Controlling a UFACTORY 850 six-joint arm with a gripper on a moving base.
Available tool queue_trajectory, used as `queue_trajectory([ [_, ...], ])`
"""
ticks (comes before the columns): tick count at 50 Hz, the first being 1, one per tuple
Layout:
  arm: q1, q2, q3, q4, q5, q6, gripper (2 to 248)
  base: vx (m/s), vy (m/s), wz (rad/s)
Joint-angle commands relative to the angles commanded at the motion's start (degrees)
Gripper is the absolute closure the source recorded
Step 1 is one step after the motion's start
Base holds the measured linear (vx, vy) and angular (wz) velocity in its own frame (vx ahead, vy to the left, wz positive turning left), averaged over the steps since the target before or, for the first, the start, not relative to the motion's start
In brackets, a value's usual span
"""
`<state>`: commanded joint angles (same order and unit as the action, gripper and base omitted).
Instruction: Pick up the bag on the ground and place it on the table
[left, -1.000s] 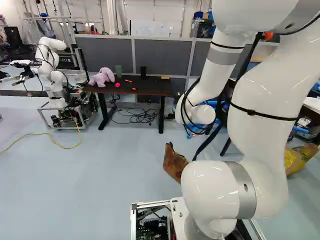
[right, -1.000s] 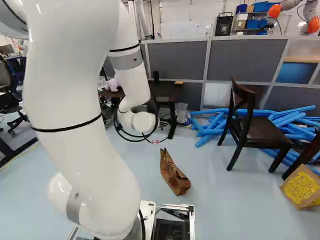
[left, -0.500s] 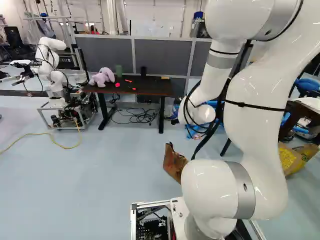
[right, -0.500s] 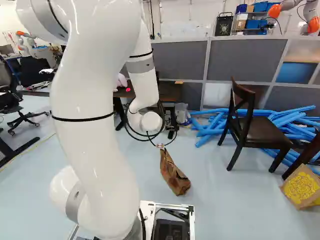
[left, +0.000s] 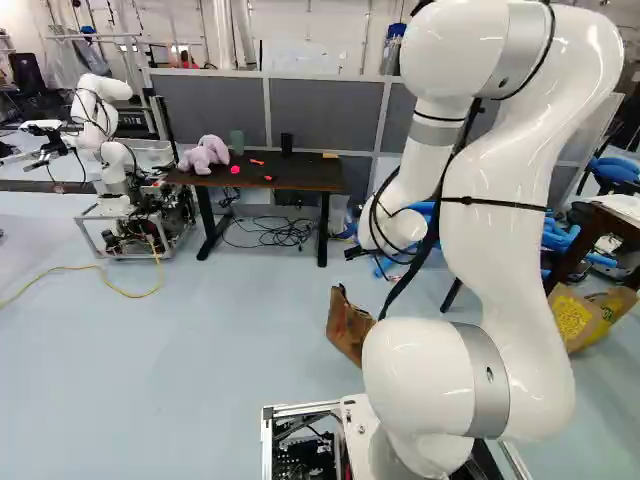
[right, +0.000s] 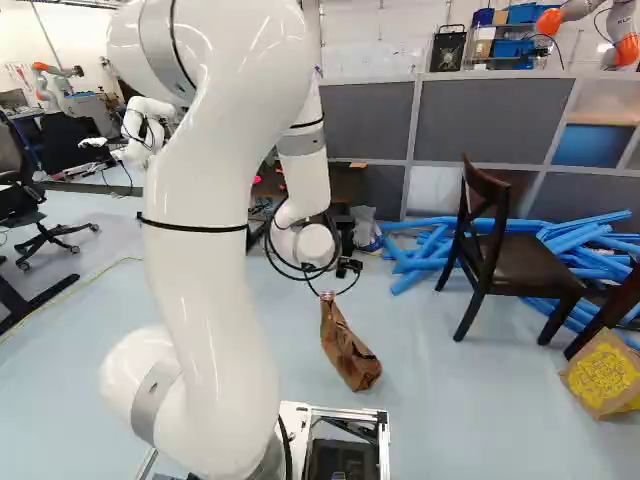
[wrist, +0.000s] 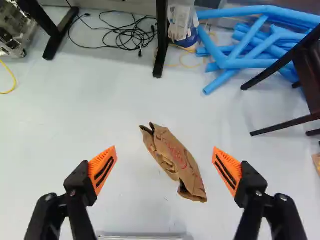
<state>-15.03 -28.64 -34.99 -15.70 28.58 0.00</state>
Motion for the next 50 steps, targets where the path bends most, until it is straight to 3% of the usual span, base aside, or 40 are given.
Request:
queue_trajectory([
  [50, -0.03, -16.26, -14.73, -7.04, -11.55, 0.00, 3, 0.000, 0.000, 0.000],
])
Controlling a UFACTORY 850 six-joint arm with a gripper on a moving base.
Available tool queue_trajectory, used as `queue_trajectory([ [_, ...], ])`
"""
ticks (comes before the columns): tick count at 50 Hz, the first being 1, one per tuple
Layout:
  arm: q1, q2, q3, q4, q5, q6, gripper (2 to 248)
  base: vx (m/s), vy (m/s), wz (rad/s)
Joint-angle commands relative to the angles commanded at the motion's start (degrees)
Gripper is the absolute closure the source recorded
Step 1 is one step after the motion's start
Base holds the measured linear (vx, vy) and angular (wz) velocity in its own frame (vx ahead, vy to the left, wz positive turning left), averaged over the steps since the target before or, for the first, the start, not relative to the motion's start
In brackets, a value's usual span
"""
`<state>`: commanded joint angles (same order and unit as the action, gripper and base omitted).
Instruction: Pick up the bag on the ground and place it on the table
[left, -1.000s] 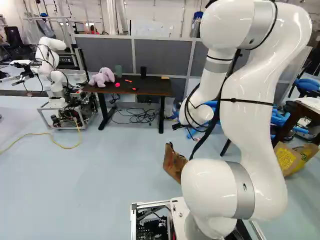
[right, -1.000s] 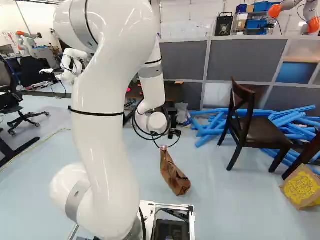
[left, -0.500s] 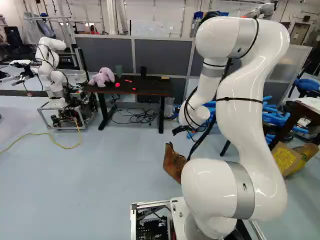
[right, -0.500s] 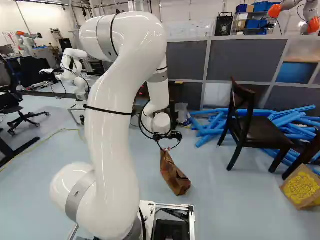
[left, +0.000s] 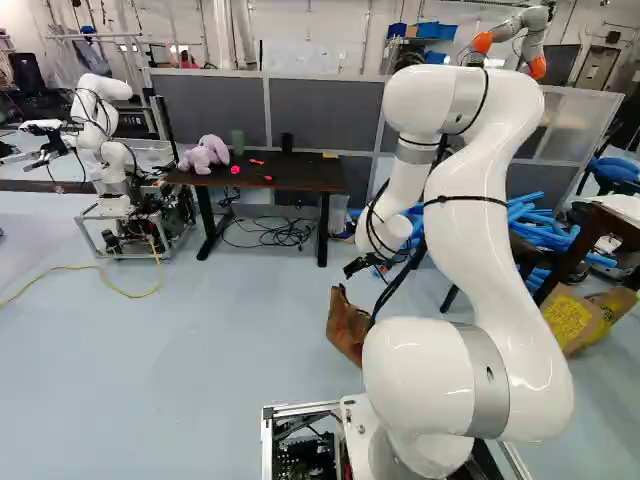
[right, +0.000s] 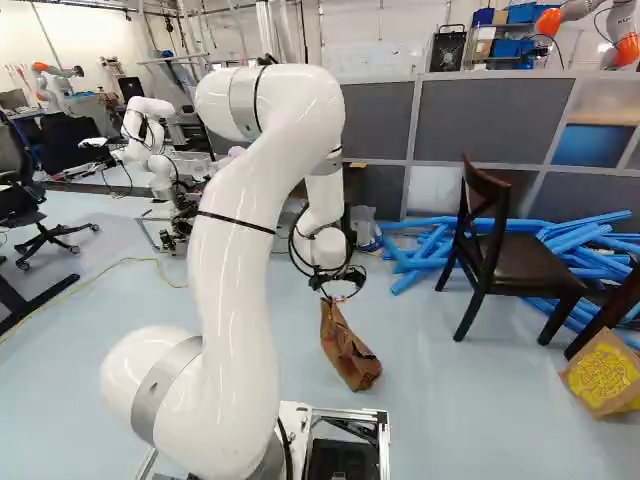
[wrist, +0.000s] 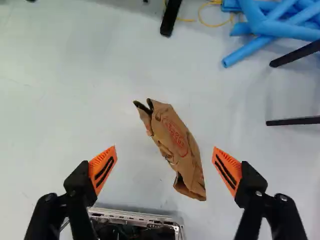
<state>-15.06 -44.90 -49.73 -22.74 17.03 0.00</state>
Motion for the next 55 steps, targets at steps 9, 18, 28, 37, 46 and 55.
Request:
queue_trajectory([
  [9, 0.04, -2.87, -2.99, -1.64, -1.94, 0.00, 3, 0.000, 0.000, 0.000],
  [18, 0.38, -5.72, -6.08, -3.27, -3.87, 0.00, 3, 0.000, 0.000, 0.000],
  [28, 0.82, -8.84, -9.56, -5.09, -6.02, 0.00, 3, 0.000, 0.000, 0.000],
  [37, 1.14, -11.46, -12.38, -6.73, -7.94, 0.00, 3, 0.000, 0.000, 0.000],
  [46, 1.20, -13.53, -14.03, -8.37, -9.67, -1.84, 3, 0.000, 0.000, 0.000],
  [55, 1.20, -15.50, -15.47, -9.98, -11.36, -6.72, 3, 0.000, 0.000, 0.000],
])
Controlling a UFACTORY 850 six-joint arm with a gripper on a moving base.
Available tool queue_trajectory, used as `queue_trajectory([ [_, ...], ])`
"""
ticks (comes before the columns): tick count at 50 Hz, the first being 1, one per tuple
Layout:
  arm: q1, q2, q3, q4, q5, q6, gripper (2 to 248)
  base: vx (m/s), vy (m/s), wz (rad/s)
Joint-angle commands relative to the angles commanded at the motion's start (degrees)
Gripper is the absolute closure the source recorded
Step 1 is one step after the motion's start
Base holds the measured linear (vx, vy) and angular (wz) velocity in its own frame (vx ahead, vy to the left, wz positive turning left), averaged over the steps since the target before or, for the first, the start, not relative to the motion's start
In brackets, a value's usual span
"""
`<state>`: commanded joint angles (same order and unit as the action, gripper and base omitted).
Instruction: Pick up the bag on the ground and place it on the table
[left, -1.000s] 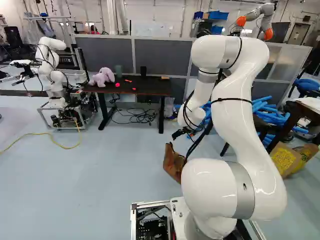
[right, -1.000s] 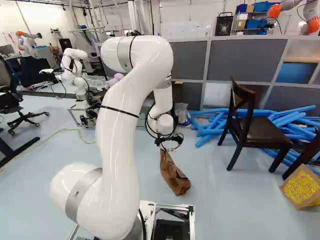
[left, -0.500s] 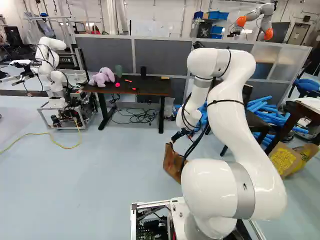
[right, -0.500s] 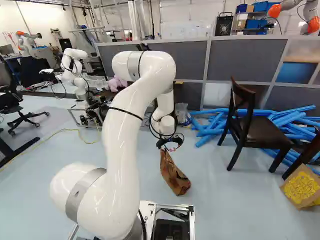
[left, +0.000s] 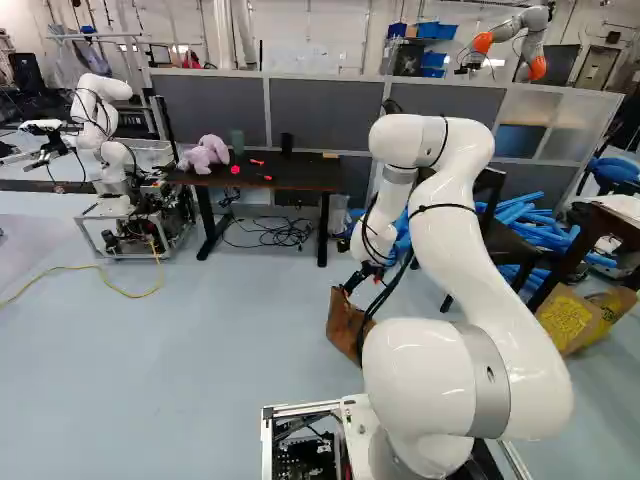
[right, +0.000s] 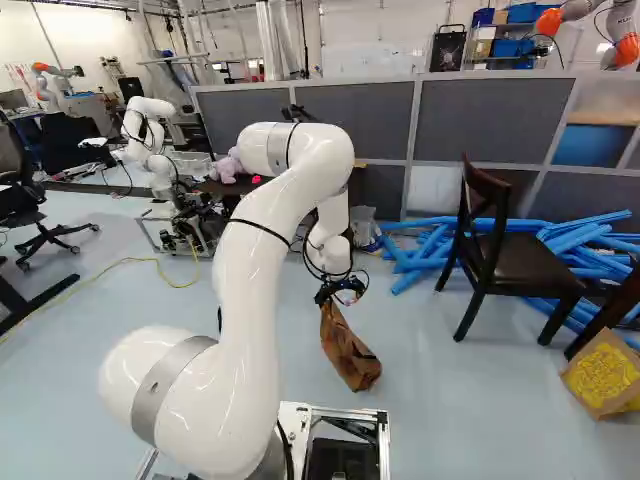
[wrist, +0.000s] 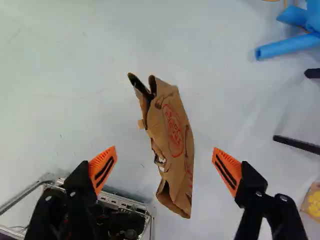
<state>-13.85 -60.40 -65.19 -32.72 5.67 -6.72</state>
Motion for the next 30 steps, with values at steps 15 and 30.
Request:
queue_trajectory([
  [15, 0.00, -3.27, -2.42, -1.03, -1.28, -8.95, 3, 0.000, 0.000, 0.000],
  [30, 0.00, -6.54, -4.93, -1.07, -1.33, -15.68, 3, 0.000, 0.000, 0.000],
])
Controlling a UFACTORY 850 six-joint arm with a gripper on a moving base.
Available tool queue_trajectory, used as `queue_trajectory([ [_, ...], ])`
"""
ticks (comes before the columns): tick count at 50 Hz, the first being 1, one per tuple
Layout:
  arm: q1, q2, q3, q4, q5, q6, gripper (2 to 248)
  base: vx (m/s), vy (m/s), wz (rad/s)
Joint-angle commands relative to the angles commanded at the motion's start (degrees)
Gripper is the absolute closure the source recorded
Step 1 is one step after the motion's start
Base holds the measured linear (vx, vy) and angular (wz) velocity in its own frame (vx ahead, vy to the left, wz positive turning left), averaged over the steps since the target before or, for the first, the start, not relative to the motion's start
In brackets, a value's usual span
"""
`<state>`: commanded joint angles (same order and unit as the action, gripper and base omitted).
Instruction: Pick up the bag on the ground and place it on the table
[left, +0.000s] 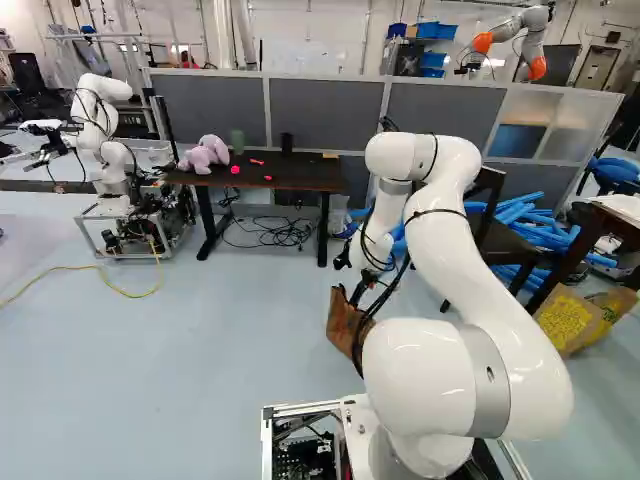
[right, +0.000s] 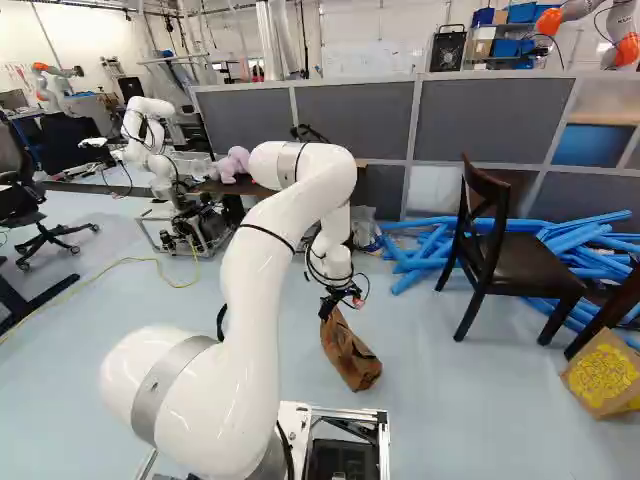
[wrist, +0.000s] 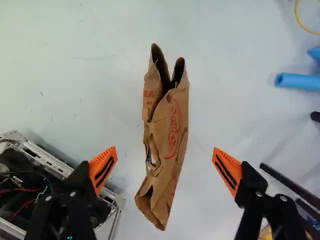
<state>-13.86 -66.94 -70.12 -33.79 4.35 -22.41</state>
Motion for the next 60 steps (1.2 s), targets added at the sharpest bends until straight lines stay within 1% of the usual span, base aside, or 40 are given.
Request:
queue_trajectory([
  [11, 0.00, -2.39, -1.89, 0.00, 0.00, -0.45, 3, 0.000, 0.000, 0.000],
  [60, 0.34, -12.56, -9.43, 0.00, 0.00, -0.45, 3, 0.000, 0.000, 0.000],
])
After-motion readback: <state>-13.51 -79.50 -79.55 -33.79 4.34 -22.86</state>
